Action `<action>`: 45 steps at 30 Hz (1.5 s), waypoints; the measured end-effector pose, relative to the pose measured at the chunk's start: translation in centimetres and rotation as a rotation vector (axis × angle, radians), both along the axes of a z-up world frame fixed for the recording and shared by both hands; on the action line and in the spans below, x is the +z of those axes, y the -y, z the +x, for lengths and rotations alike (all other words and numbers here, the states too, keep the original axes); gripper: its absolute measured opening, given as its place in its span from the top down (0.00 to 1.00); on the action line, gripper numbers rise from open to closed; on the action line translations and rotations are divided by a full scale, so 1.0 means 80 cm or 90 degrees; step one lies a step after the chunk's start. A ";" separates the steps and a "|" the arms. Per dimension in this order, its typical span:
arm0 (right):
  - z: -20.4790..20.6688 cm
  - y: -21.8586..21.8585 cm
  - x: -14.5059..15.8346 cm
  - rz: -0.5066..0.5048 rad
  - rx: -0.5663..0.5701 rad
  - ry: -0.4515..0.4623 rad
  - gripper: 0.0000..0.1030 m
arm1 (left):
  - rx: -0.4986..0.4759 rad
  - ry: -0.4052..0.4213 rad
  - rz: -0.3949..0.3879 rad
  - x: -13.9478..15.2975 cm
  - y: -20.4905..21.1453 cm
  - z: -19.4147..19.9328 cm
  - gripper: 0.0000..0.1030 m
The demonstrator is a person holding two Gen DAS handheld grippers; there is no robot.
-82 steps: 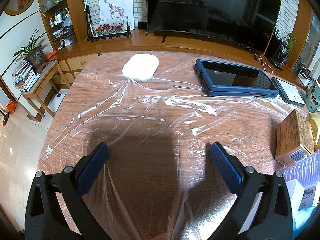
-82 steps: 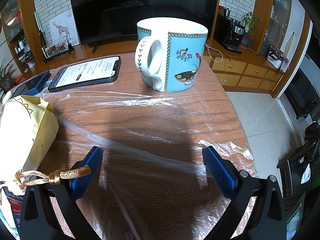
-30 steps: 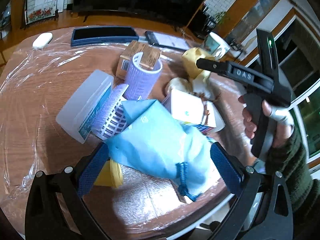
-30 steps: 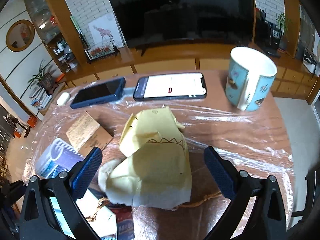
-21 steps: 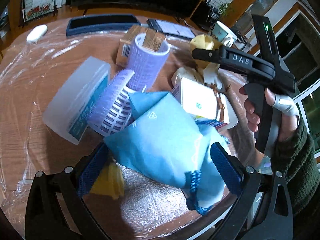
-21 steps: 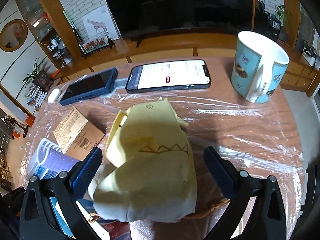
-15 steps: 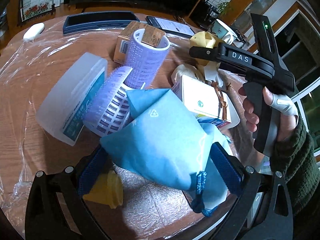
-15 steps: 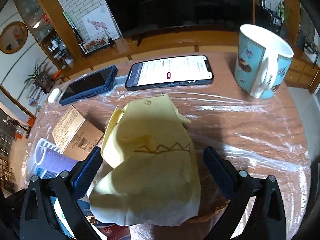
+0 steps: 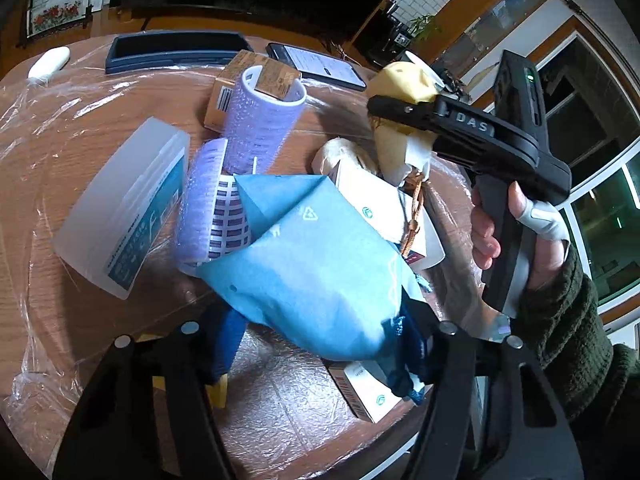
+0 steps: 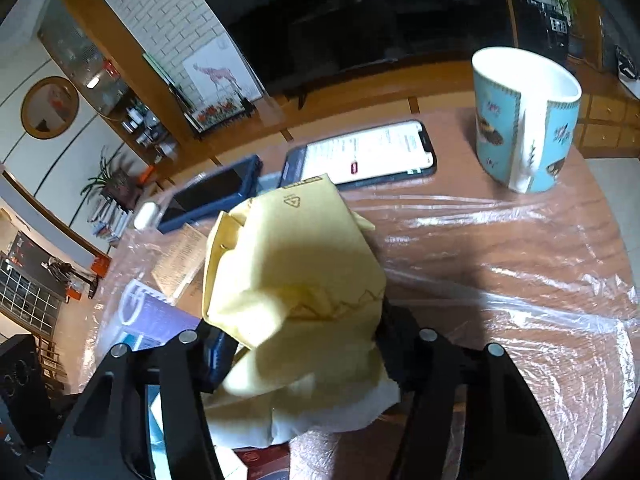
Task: Collect trash
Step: 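Grasp the blue cloth bag with the left tool while the right tool grasps the yellow paper bag, then carry the blue bag with the left tool while the right tool carries the yellow bag to the bin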
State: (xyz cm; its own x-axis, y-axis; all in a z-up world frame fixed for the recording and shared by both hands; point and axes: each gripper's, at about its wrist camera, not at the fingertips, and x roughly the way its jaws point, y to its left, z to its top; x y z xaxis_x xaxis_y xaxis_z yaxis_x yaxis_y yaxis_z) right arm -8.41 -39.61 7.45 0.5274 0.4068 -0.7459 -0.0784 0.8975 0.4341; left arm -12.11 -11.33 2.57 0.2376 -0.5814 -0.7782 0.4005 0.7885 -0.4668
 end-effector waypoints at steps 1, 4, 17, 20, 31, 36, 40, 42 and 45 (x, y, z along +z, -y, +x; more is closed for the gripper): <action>-0.003 0.002 0.006 0.001 0.000 0.007 0.46 | 0.001 0.003 -0.007 0.002 -0.001 -0.001 0.38; -0.012 0.004 0.022 -0.006 -0.008 0.035 0.49 | 0.005 0.015 -0.020 0.010 -0.004 -0.005 0.40; -0.059 -0.005 0.070 -0.046 -0.028 0.084 0.50 | 0.030 0.071 -0.021 0.039 -0.034 -0.023 0.40; -0.070 -0.008 0.076 -0.053 -0.037 0.090 0.50 | 0.033 0.095 -0.015 0.049 -0.040 -0.032 0.40; -0.120 -0.003 0.103 -0.039 -0.068 0.133 0.50 | 0.038 0.153 -0.010 0.076 -0.052 -0.038 0.40; -0.150 -0.012 0.113 -0.049 -0.039 0.148 0.50 | 0.054 0.159 -0.018 0.083 -0.058 -0.051 0.40; -0.175 -0.019 0.120 -0.049 -0.016 0.157 0.50 | 0.073 0.167 -0.015 0.089 -0.060 -0.070 0.40; -0.189 -0.022 0.122 -0.049 -0.004 0.156 0.50 | 0.085 0.169 -0.016 0.094 -0.060 -0.084 0.40; -0.215 -0.024 0.122 -0.046 0.014 0.154 0.50 | 0.096 0.179 -0.006 0.100 -0.056 -0.106 0.40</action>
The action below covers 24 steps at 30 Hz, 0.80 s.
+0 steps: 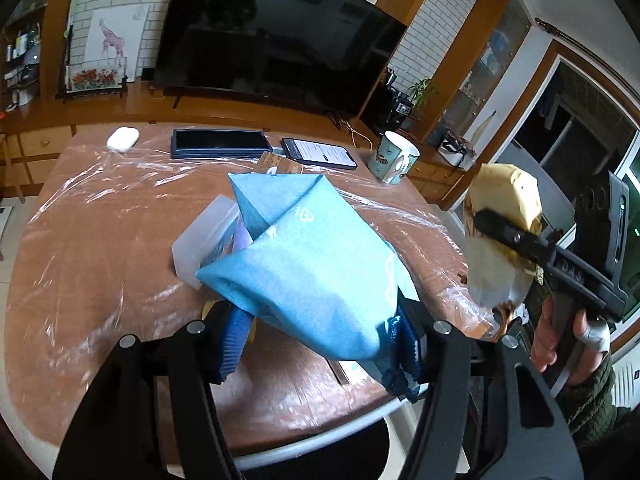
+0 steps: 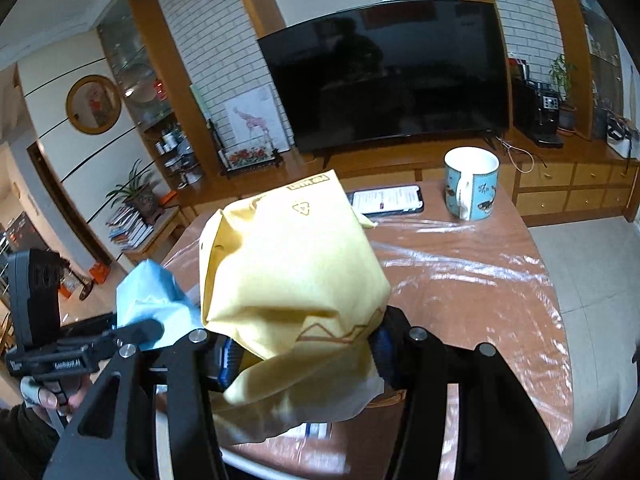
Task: Collect trash
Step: 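Carry the blue bag with the left tool while the right tool carries the yellow bag to the bin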
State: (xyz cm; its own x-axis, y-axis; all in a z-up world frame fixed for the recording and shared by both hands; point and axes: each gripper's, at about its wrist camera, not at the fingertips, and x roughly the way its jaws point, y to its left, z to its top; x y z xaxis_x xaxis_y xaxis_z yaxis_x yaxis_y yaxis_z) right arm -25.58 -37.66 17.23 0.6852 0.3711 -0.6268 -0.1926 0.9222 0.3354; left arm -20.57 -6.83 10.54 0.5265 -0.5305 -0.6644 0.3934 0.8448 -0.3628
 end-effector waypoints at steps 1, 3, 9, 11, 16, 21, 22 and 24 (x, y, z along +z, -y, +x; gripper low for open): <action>-0.008 0.000 0.000 0.001 0.006 -0.002 0.50 | 0.003 0.002 0.002 0.001 0.001 -0.006 0.40; -0.025 0.000 0.000 0.003 0.016 -0.004 0.50 | 0.009 0.004 0.007 0.003 0.003 -0.020 0.40; -0.075 -0.005 -0.002 0.003 0.058 -0.014 0.50 | 0.020 0.007 0.018 0.002 0.010 -0.064 0.40; -0.090 -0.007 -0.003 0.001 0.071 -0.016 0.50 | 0.020 0.008 0.022 0.002 0.012 -0.075 0.40; -0.119 -0.013 -0.011 -0.002 0.096 -0.031 0.50 | 0.018 0.000 0.034 -0.004 0.016 -0.102 0.40; -0.139 -0.020 -0.024 0.001 0.122 -0.054 0.50 | 0.012 -0.004 0.061 -0.014 0.023 -0.127 0.40; -0.141 -0.022 -0.028 -0.001 0.127 -0.059 0.50 | 0.011 -0.006 0.065 -0.016 0.024 -0.131 0.40; -0.146 -0.024 -0.036 -0.003 0.137 -0.071 0.50 | 0.007 -0.011 0.069 -0.020 0.027 -0.139 0.40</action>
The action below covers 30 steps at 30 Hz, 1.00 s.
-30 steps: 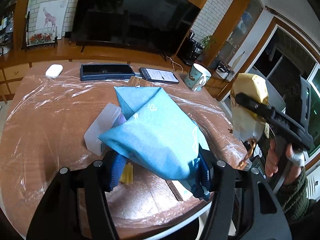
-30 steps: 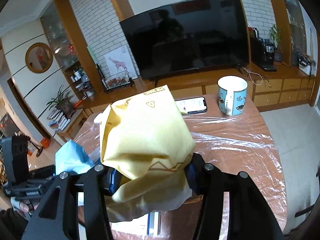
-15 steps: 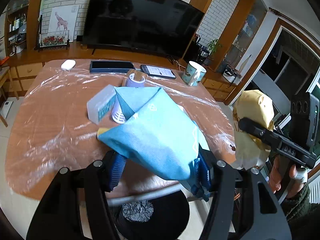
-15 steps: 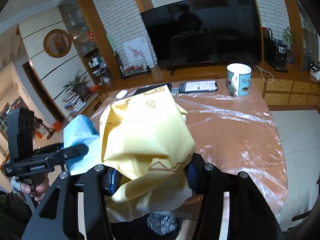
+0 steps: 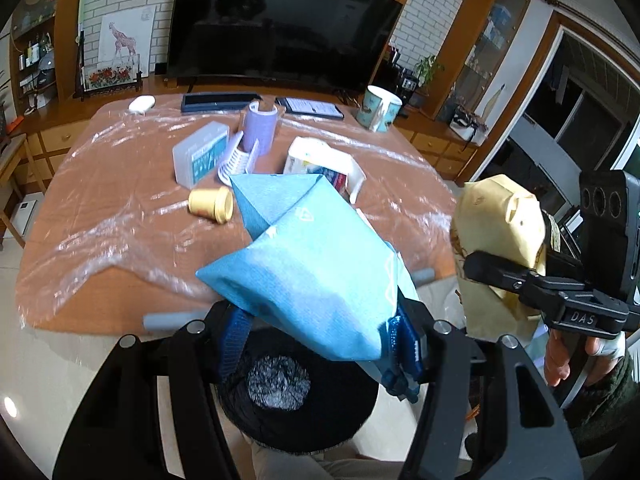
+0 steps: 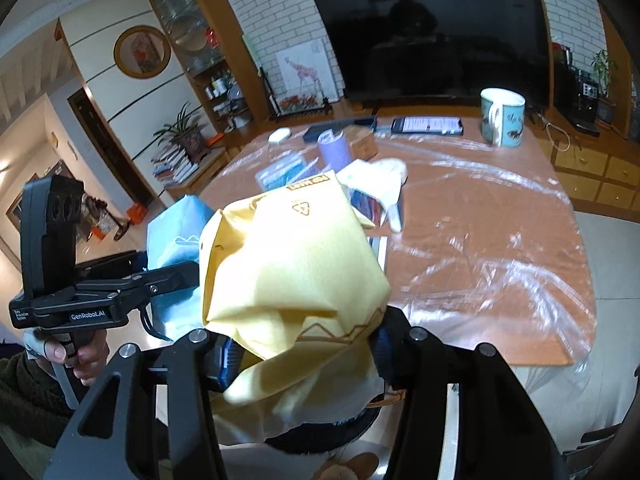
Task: Collect trash
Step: 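Carry the blue bag with the left tool while the right tool carries the yellow bag to the bin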
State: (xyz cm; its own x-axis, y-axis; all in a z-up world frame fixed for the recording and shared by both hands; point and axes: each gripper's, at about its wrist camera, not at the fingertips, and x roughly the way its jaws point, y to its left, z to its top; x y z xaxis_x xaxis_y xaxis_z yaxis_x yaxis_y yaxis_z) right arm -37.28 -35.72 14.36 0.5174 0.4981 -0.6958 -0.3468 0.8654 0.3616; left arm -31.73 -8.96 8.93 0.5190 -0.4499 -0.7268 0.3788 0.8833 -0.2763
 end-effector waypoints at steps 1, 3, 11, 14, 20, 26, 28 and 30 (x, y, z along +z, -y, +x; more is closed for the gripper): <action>-0.002 -0.001 -0.004 0.000 0.005 -0.005 0.50 | -0.003 -0.004 0.004 -0.003 0.001 -0.004 0.40; -0.007 -0.005 -0.010 0.000 0.015 -0.016 0.50 | -0.005 -0.010 0.012 -0.008 0.004 -0.010 0.40; -0.021 -0.017 -0.033 -0.002 0.037 -0.047 0.50 | -0.003 -0.027 0.041 -0.026 0.007 -0.032 0.40; -0.025 -0.022 -0.044 -0.008 0.048 -0.060 0.50 | -0.006 -0.033 0.053 -0.033 0.009 -0.038 0.40; -0.030 -0.027 -0.062 -0.018 0.056 -0.087 0.50 | -0.017 -0.050 0.076 -0.050 0.013 -0.045 0.40; -0.032 -0.033 -0.081 -0.028 0.062 -0.109 0.50 | -0.028 -0.063 0.095 -0.067 0.016 -0.050 0.40; -0.032 -0.037 -0.088 -0.033 0.066 -0.115 0.50 | -0.034 -0.068 0.101 -0.073 0.016 -0.051 0.40; -0.032 -0.042 -0.095 -0.039 0.071 -0.122 0.50 | -0.039 -0.072 0.109 -0.079 0.017 -0.053 0.40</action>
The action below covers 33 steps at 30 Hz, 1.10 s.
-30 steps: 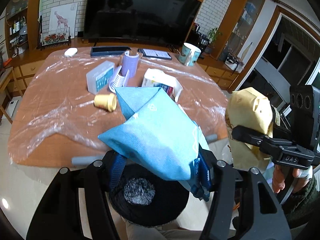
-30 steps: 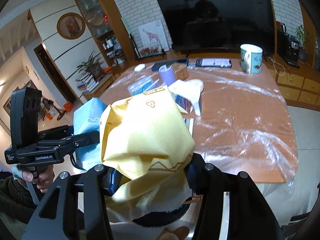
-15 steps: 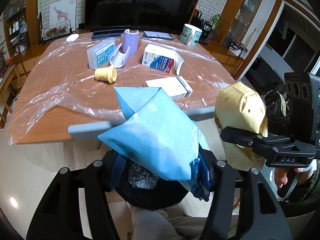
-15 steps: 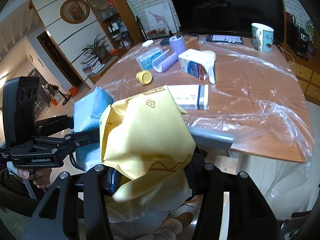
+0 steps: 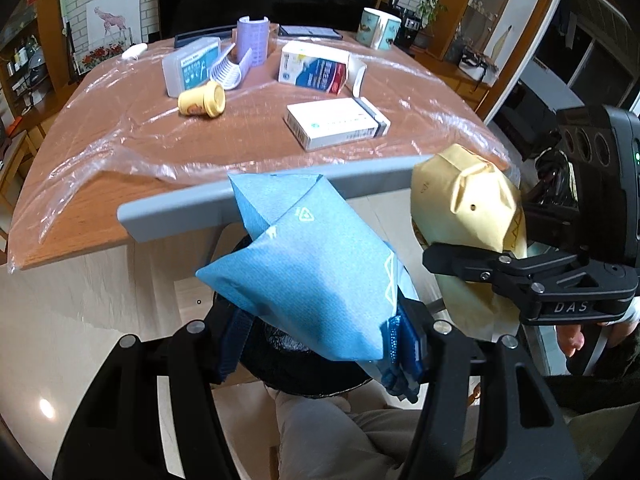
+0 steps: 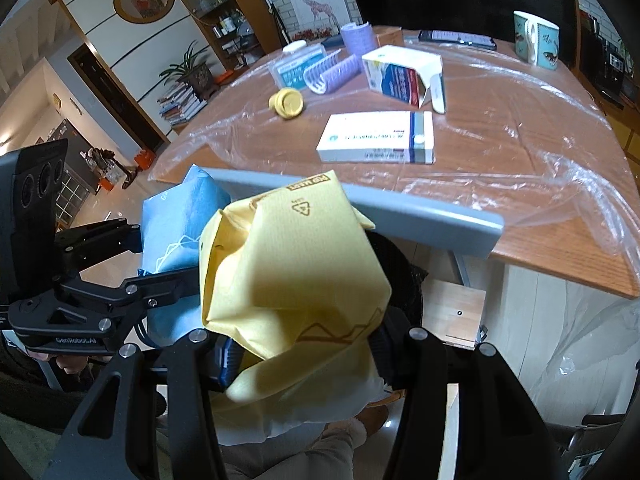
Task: Collect trash
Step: 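Carry the blue bag with the left tool while the right tool carries the yellow bag to the bin, then open both tools over the black bin to drop the two bags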
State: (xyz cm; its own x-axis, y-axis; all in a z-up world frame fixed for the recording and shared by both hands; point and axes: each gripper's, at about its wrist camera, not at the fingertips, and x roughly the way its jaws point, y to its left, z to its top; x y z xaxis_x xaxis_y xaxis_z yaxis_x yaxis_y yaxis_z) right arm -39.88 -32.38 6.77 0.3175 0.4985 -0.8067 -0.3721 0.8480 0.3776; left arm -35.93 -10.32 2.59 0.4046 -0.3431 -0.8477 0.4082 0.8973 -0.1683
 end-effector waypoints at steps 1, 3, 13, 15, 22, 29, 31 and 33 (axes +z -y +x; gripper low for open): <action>0.001 -0.002 -0.002 -0.003 0.002 -0.002 0.50 | -0.002 -0.002 0.003 -0.002 0.000 0.001 0.40; 0.000 -0.003 -0.008 -0.008 0.005 -0.008 0.50 | -0.004 -0.008 0.008 -0.008 0.001 0.001 0.40; 0.006 -0.011 -0.043 -0.028 0.001 -0.045 0.50 | -0.018 -0.035 0.031 -0.037 0.008 0.007 0.40; 0.008 -0.011 -0.051 -0.033 0.000 -0.050 0.50 | -0.019 -0.038 0.035 -0.042 0.011 0.010 0.40; 0.015 -0.016 -0.076 -0.047 -0.005 -0.068 0.50 | -0.025 -0.047 0.050 -0.060 0.020 0.018 0.40; 0.026 -0.020 -0.096 -0.058 -0.010 -0.082 0.50 | -0.036 -0.054 0.072 -0.075 0.026 0.023 0.40; 0.027 -0.019 -0.100 -0.063 -0.009 -0.083 0.50 | -0.037 -0.057 0.075 -0.079 0.026 0.026 0.40; 0.029 -0.023 -0.103 -0.070 -0.006 -0.084 0.50 | -0.038 -0.060 0.080 -0.084 0.025 0.028 0.40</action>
State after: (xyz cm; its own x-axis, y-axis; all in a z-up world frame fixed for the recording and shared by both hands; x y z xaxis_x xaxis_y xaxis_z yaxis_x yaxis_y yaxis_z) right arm -37.56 -30.57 -1.49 0.2103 0.4020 -0.8911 -0.3171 0.8903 0.3268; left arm -33.70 -12.33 -4.09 0.3030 -0.2531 -0.9188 0.4484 0.8886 -0.0969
